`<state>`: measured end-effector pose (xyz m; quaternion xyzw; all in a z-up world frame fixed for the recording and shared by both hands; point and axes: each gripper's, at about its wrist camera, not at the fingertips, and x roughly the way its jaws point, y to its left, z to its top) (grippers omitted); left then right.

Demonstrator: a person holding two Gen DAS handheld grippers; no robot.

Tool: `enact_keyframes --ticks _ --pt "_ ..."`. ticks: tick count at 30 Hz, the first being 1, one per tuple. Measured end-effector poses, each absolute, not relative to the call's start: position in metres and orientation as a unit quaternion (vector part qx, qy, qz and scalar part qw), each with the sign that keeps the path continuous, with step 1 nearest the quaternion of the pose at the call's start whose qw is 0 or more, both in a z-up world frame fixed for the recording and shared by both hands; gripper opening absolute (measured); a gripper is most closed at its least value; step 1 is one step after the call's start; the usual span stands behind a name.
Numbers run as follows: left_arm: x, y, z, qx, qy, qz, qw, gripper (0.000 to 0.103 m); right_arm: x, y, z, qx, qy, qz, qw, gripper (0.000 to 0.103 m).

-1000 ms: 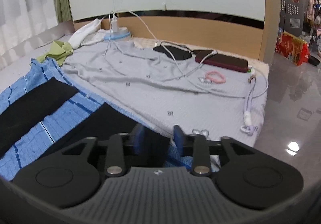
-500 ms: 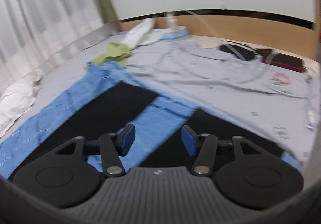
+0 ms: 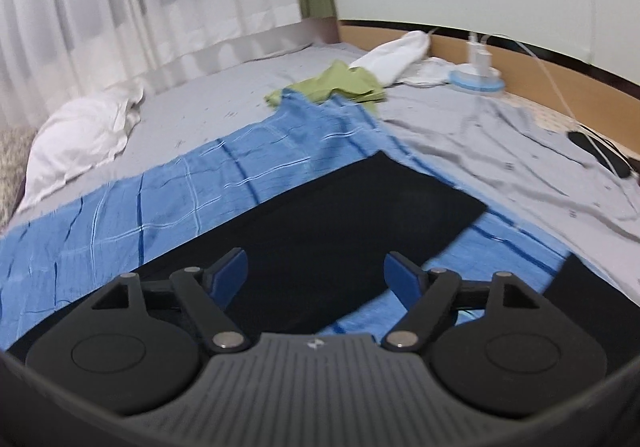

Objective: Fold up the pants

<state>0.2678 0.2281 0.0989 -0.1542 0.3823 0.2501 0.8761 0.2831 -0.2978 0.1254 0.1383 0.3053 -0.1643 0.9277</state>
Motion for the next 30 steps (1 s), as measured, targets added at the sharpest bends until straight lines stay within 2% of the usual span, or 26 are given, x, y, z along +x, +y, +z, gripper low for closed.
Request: enact_keyframes --ticks 14,22,30 --pt "0.362 0.243 0.06 -0.148 0.403 0.251 0.868 0.098 0.408 -0.24 0.08 0.088 0.325 -0.174 0.925 0.092" --pt "0.392 0.259 0.033 -0.202 0.423 0.264 0.843 0.101 0.465 -0.221 0.05 0.076 0.328 -0.179 0.924 0.103" --pt "0.41 0.257 0.015 -0.211 0.422 0.323 0.82 0.103 0.514 -0.217 0.023 0.07 0.339 -0.24 0.907 0.103"
